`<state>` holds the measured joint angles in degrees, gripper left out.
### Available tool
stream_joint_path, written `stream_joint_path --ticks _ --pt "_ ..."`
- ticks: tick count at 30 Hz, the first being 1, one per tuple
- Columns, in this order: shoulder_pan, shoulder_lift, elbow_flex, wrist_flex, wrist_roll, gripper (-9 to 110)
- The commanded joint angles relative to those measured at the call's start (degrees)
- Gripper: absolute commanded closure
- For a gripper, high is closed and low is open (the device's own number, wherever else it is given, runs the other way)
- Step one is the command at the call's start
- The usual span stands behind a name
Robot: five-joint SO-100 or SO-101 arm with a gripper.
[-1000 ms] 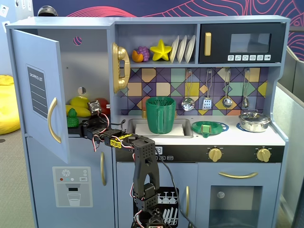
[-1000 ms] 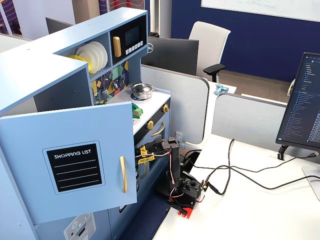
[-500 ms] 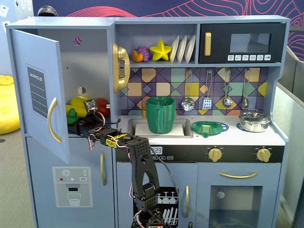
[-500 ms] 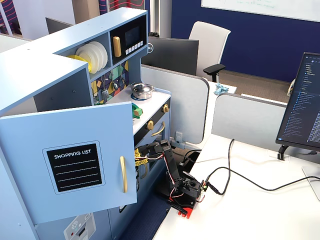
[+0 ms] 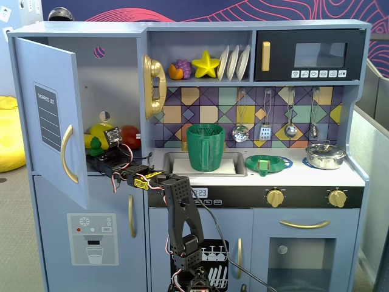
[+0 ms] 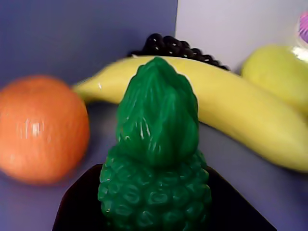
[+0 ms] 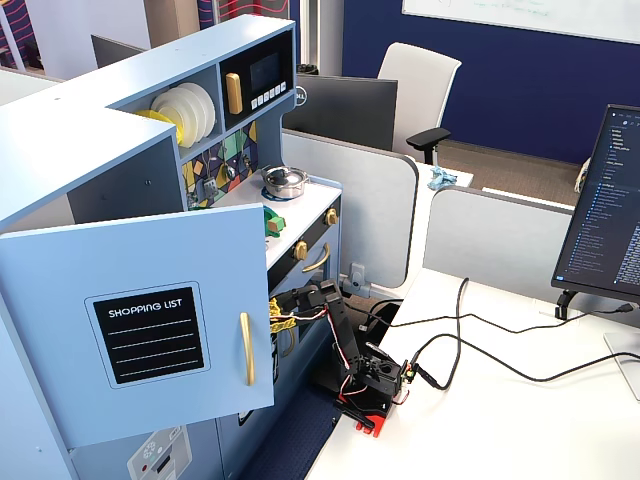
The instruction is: Pick up the green pineapple from the left cabinet and place it in the green recipient
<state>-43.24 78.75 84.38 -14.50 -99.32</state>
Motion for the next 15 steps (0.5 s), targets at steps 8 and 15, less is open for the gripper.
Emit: stream_joint_path --ticks 8,15 --pt "-7.1 43.2 20.7 15.6 -16.4 101" --pt "-9.1 67.7 31.2 33.0 -21.3 101"
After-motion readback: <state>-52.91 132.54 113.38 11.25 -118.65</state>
